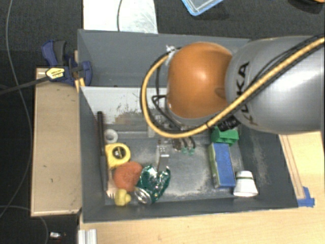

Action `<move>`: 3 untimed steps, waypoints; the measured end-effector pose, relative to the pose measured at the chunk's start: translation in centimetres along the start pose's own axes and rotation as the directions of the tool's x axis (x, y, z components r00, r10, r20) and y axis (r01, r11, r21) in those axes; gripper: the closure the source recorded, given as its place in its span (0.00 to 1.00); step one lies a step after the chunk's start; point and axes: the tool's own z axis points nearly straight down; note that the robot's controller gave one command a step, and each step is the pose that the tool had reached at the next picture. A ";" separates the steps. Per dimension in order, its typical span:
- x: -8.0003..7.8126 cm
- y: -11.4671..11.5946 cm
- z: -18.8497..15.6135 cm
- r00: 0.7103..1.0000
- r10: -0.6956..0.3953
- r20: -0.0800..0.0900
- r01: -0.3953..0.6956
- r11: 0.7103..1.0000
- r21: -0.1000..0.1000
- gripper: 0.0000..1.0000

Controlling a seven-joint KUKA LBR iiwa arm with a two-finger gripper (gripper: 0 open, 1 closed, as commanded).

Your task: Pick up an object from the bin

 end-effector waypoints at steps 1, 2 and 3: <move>-0.2 -0.1 -0.4 1.000 0.005 0.008 -0.005 1.000 -0.001 0.00; -0.9 -2.0 1.2 0.988 0.153 0.010 -0.153 0.988 -0.005 0.00; 3.2 -1.9 7.7 0.973 0.229 0.011 -0.229 0.973 -0.005 0.00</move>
Offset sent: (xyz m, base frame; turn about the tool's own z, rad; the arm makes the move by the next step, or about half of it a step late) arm 0.0149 -0.0402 -0.0311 0.2992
